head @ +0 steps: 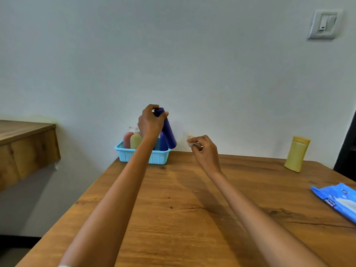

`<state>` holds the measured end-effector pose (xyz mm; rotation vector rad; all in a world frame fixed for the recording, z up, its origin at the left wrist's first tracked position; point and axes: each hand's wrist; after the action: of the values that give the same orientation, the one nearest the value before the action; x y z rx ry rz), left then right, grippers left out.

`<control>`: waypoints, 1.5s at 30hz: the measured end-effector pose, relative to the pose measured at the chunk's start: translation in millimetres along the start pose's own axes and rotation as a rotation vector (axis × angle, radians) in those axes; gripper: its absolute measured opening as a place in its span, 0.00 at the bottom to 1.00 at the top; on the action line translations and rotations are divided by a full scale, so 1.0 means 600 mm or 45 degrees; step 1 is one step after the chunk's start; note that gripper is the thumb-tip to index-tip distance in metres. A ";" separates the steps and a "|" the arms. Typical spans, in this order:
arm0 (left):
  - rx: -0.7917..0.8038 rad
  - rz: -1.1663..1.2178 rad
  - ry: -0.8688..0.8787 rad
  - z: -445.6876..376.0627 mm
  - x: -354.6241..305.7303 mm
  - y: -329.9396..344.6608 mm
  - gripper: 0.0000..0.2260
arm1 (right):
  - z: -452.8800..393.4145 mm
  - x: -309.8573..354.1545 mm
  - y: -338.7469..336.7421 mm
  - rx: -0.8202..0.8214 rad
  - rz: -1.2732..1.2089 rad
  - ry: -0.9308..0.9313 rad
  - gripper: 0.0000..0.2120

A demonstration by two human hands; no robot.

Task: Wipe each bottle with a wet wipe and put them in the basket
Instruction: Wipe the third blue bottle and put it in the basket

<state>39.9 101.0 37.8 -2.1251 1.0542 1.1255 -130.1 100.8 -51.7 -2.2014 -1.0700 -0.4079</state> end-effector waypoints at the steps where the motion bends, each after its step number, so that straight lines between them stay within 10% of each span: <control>1: -0.013 -0.016 0.019 -0.011 -0.002 -0.007 0.17 | -0.012 0.011 0.010 -0.006 -0.044 0.025 0.09; 32: 0.285 -0.283 0.176 -0.149 0.183 0.041 0.11 | -0.114 -0.005 0.165 0.131 -0.314 0.492 0.10; 45: 0.378 -0.905 0.314 -0.160 0.161 0.045 0.14 | -0.104 -0.010 0.159 0.127 -0.454 0.607 0.09</control>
<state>95.4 -22.0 4.7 -2.1484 0.4379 0.3539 -58.7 11.4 -48.3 -1.6981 -1.1750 -0.9585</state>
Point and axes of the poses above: each hand's wrist, its own z-axis away from the middle knuckle, its own y-axis out of the palm, x = y × z, and after that the axes turned 8 degrees about z, right-handed
